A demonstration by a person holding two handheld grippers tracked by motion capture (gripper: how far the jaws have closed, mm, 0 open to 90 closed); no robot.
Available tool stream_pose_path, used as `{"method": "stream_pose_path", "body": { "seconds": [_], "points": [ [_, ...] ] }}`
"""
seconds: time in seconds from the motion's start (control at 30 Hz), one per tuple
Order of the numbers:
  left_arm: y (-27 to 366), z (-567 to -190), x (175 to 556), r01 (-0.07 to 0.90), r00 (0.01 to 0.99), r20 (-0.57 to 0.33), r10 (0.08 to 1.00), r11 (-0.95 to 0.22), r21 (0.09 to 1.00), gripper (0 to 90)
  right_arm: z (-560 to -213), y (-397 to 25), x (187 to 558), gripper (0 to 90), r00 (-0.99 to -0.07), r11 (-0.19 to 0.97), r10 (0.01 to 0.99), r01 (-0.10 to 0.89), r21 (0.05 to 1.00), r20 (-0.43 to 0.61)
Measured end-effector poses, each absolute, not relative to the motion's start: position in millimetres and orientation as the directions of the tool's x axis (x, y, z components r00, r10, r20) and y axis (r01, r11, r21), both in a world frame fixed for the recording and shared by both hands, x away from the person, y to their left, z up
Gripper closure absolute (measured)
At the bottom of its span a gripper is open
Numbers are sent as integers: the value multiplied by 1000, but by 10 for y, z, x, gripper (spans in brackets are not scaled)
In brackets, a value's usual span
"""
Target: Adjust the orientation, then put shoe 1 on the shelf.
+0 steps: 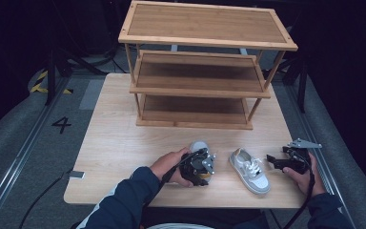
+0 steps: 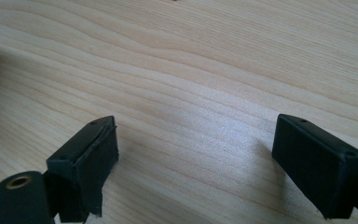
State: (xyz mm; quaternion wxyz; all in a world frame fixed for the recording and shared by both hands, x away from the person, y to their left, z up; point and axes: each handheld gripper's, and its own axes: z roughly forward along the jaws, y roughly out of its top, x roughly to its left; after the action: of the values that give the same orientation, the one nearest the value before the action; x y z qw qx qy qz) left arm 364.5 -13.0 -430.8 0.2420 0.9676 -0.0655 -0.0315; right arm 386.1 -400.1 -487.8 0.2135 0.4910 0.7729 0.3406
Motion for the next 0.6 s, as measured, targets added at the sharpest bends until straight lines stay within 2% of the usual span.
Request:
{"method": "stream_pose_path", "body": {
  "seconds": [0.13, 0.6],
  "points": [
    [-96, -4314, 3680, -112, 985, -58, -160, -868, 484, 746, -4878, -4001, 3861, 145, -427, 286, 904, 613, 736, 4],
    [-17, -4292, 3693, -114, 985, -59, -161, -873, 473, 759, -4877, -4002, 3863, 144, -430, 288, 903, 613, 736, 4]
  ]
}}
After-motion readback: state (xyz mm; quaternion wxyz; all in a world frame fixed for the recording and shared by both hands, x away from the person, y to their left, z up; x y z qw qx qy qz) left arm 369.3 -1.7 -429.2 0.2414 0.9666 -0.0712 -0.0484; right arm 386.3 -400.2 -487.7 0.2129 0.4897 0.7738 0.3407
